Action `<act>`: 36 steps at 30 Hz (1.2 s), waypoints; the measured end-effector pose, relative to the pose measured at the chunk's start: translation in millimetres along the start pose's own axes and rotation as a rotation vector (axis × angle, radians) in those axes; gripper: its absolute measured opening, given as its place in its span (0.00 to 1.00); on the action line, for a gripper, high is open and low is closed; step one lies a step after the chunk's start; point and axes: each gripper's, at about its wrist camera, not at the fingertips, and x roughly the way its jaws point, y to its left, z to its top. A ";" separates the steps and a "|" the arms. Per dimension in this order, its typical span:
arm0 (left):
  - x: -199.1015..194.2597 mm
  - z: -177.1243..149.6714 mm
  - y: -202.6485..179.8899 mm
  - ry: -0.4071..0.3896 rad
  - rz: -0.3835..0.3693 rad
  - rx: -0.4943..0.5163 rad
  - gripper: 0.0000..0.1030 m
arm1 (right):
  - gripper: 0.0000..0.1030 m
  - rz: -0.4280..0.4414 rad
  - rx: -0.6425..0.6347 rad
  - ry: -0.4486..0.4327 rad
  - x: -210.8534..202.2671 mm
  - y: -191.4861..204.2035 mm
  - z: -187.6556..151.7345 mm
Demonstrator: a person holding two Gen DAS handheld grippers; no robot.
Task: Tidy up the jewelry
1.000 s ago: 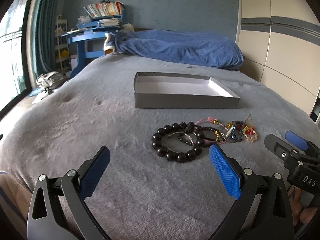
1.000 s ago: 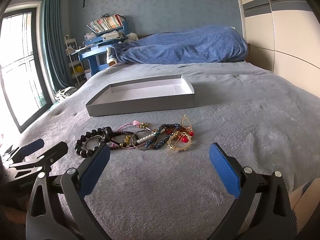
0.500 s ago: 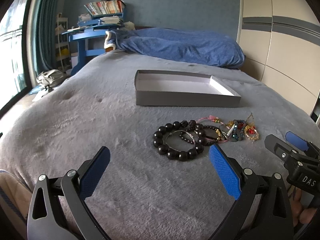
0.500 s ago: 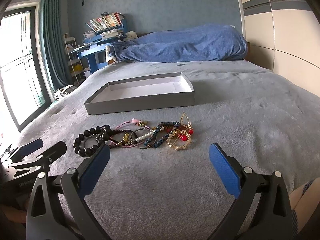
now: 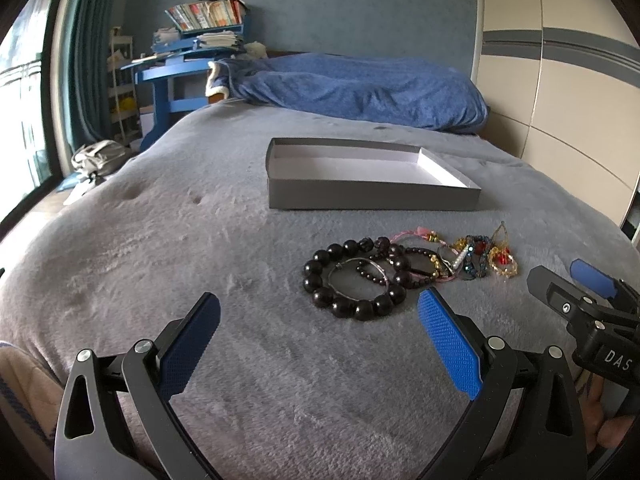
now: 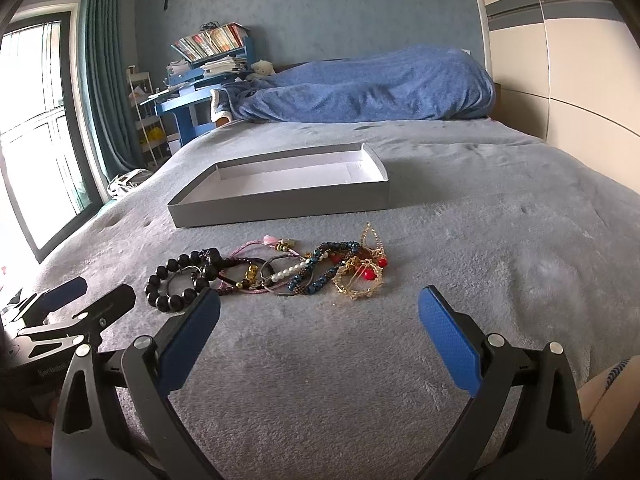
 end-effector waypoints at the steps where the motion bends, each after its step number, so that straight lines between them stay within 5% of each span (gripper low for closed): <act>1: 0.5 0.2 -0.6 0.001 -0.001 0.002 0.95 | 0.95 0.000 -0.001 0.000 -0.1 -0.6 0.9; 27: 24.9 5.8 -16.3 0.053 -0.034 0.088 0.93 | 0.95 0.002 0.012 0.005 2.8 -6.1 9.6; 36: 44.8 19.0 0.7 0.105 -0.070 0.023 0.66 | 0.95 0.000 0.018 0.016 4.5 -8.6 10.0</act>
